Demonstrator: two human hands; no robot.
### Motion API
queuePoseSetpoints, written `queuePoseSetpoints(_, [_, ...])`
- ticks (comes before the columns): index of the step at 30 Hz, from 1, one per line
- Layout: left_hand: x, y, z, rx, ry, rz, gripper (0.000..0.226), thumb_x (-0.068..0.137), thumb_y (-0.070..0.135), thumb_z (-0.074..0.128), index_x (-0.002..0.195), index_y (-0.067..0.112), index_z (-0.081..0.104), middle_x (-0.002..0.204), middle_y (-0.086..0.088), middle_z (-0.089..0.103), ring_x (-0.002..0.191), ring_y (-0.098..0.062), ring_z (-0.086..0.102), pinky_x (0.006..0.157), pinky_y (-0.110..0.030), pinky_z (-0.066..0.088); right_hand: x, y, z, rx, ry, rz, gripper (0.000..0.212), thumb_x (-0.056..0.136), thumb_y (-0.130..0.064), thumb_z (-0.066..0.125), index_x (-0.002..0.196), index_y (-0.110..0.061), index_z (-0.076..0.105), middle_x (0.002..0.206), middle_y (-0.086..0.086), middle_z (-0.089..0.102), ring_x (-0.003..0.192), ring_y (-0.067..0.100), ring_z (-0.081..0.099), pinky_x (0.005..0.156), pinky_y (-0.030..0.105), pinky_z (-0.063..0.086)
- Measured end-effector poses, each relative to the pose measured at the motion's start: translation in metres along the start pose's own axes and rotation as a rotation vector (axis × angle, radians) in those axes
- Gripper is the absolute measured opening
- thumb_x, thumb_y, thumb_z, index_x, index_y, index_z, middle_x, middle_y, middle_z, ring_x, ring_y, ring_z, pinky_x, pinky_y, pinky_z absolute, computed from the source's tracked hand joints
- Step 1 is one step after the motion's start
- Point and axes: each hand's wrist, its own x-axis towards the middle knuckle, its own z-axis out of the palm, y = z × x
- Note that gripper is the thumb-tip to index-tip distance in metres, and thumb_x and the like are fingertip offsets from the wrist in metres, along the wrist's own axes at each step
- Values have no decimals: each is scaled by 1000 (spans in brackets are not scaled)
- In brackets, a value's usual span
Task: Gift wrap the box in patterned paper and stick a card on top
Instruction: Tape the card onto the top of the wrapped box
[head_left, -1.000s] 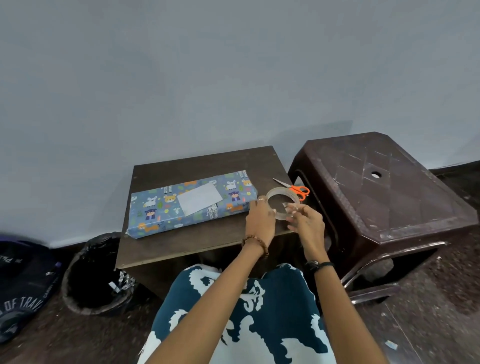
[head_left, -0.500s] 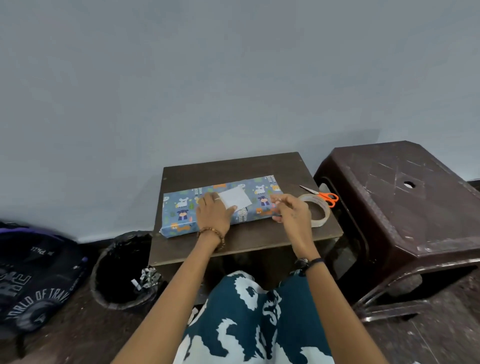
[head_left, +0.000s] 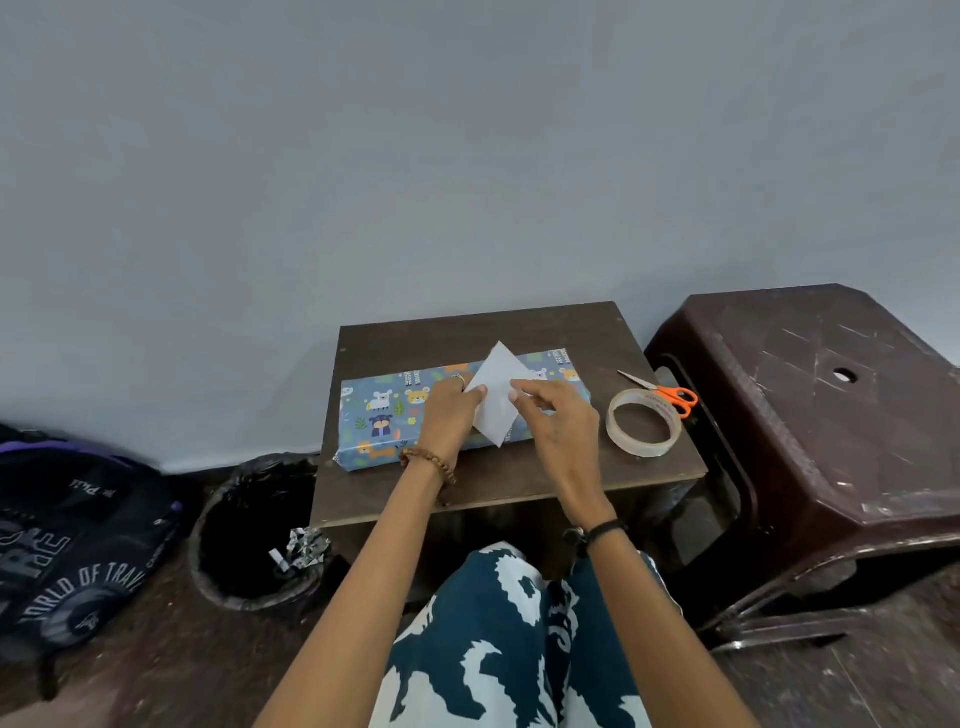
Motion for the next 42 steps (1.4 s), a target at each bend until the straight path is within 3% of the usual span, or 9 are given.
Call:
queuePoseSetpoints(3, [-10, 12, -1, -119, -64, -67, 30, 95, 5, 44, 124, 0, 52, 125, -19, 54, 112, -33, 53, 74, -37, 51, 0, -6, -5, 23, 9, 30, 13, 89, -21, 60, 91, -13, 70, 101, -2, 66, 91, 2, 55, 72, 9, 42])
queuePoseSetpoints(6, [-23, 21, -2, -231, -83, -96, 31, 94, 3, 44, 124, 3, 52, 112, -14, 54, 103, -29, 53, 66, -30, 50, 1, -11, -10, 2, 37, 53, 13, 89, -21, 60, 89, -12, 69, 100, 0, 65, 89, 5, 55, 68, 10, 41])
queuePoseSetpoints(12, [-37, 28, 2, -326, -65, -97, 18, 93, 5, 42, 82, 12, 55, 104, -13, 56, 92, -23, 55, 67, -28, 50, -3, -19, -19, -116, 47, -11, 13, 89, -20, 60, 90, -11, 69, 99, -3, 56, 80, -3, 49, 65, 9, 37])
queuePoseSetpoints(15, [-42, 31, 5, -387, -55, -99, 13, 94, 17, 50, 99, 7, 56, 95, -9, 58, 85, -20, 57, 68, -28, 51, -6, -23, -20, -231, 64, -78, 14, 91, -21, 56, 94, -15, 68, 101, -6, 53, 85, 1, 49, 61, 9, 35])
queuePoseSetpoints(19, [-47, 30, 11, -342, -102, 16, 13, 93, 16, 54, 82, 11, 60, 78, -1, 60, 69, -10, 57, 56, -19, 50, -9, -24, -20, -398, 129, -116, 20, 94, -23, 51, 100, -15, 69, 109, 1, 57, 95, 14, 56, 57, 9, 30])
queuePoseSetpoints(24, [-49, 28, 20, -263, -66, 60, 10, 94, 8, 48, 98, 12, 57, 81, 3, 59, 73, -9, 56, 63, -24, 49, -14, -25, -22, -505, 168, -145, 25, 96, -26, 50, 104, -13, 69, 107, 5, 55, 89, 20, 58, 60, 25, 41])
queuePoseSetpoints(35, [-52, 22, 24, -312, -85, 11, 17, 87, -1, 47, 92, 11, 59, 81, -1, 59, 73, -12, 57, 70, -32, 53, -16, -21, -22, -517, 135, -114, 38, 95, -24, 51, 132, -18, 51, 111, 7, 53, 94, 22, 57, 68, 31, 47])
queuePoseSetpoints(39, [-50, 19, 23, -459, -89, -80, 13, 88, 3, 49, 82, 11, 57, 84, -5, 58, 77, -15, 56, 65, -28, 52, -14, -20, -21, -450, 126, -96, 33, 92, -25, 55, 125, -18, 54, 111, 4, 54, 94, 21, 58, 68, 31, 46])
queuePoseSetpoints(42, [-48, 14, 21, -446, -116, -55, 16, 89, 6, 56, 105, 6, 60, 90, -4, 63, 77, -11, 59, 57, -19, 53, -12, -18, -21, -390, 131, -88, 22, 89, -25, 60, 110, -18, 60, 111, 2, 55, 92, 17, 59, 66, 24, 46])
